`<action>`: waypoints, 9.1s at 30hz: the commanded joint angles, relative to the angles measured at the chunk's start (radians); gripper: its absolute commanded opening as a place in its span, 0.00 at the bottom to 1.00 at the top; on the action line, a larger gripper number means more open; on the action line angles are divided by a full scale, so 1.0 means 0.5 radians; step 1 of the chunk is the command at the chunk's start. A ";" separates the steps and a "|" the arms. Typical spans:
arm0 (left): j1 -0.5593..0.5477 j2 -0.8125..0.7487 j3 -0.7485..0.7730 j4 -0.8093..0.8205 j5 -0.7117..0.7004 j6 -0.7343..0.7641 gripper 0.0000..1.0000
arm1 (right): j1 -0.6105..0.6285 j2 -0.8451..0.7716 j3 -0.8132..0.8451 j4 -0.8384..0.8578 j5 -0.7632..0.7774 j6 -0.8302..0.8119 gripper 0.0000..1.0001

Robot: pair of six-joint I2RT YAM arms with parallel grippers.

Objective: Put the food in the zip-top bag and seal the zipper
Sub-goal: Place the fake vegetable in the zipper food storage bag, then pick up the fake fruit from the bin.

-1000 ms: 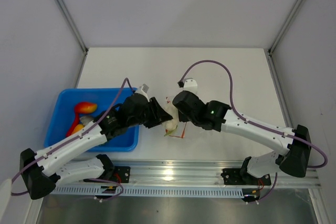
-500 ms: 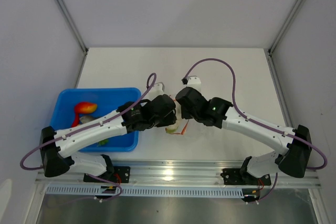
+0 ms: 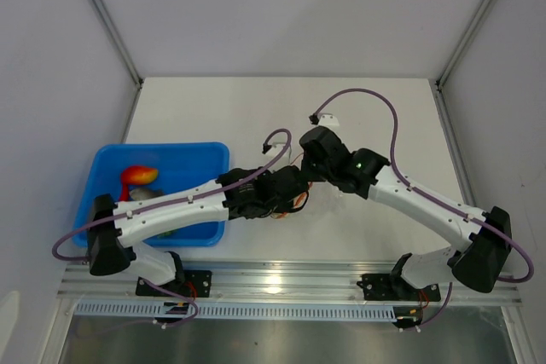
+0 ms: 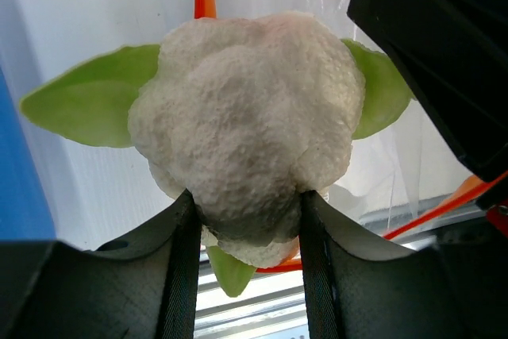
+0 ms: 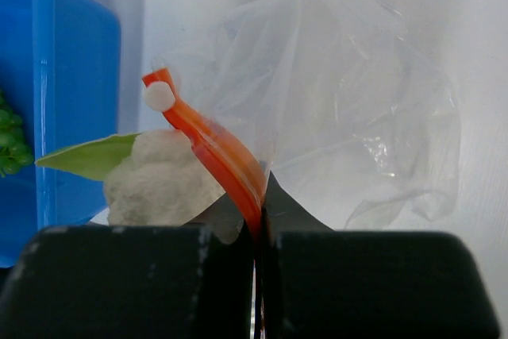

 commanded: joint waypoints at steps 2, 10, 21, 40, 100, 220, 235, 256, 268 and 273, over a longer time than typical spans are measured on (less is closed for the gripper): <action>-0.032 0.012 0.091 0.014 -0.037 0.215 0.06 | -0.038 -0.035 0.075 0.121 -0.095 0.036 0.00; -0.112 -0.129 0.020 0.131 -0.168 0.375 0.75 | -0.060 -0.050 -0.008 0.161 -0.191 0.051 0.00; -0.186 -0.451 0.054 -0.247 -0.619 0.154 0.99 | -0.109 -0.167 -0.149 0.192 -0.384 0.073 0.00; 0.139 -1.320 -0.498 0.122 -0.224 0.348 0.99 | -0.131 -0.342 -0.232 0.109 -0.384 -0.136 0.00; 2.744 -1.305 -0.952 -0.127 0.657 0.148 0.97 | -0.017 -0.514 -0.505 0.213 -0.396 -0.670 0.00; 3.677 -0.031 -0.851 0.873 0.715 -0.637 1.00 | -0.268 -0.370 -0.609 0.376 -0.976 -0.731 0.00; 3.680 -0.013 -0.729 0.901 0.516 -0.453 0.99 | -0.265 -0.271 -0.536 0.296 -1.050 -0.673 0.00; 3.466 0.226 -0.784 1.069 0.755 -0.236 0.95 | -0.265 -0.192 -0.496 0.336 -1.071 -0.618 0.00; 3.358 0.285 -0.796 1.051 0.731 -0.155 0.87 | -0.265 -0.219 -0.502 0.327 -1.065 -0.627 0.00; 3.395 0.337 -0.765 1.014 0.718 -0.211 0.81 | -0.265 -0.231 -0.508 0.321 -1.053 -0.642 0.00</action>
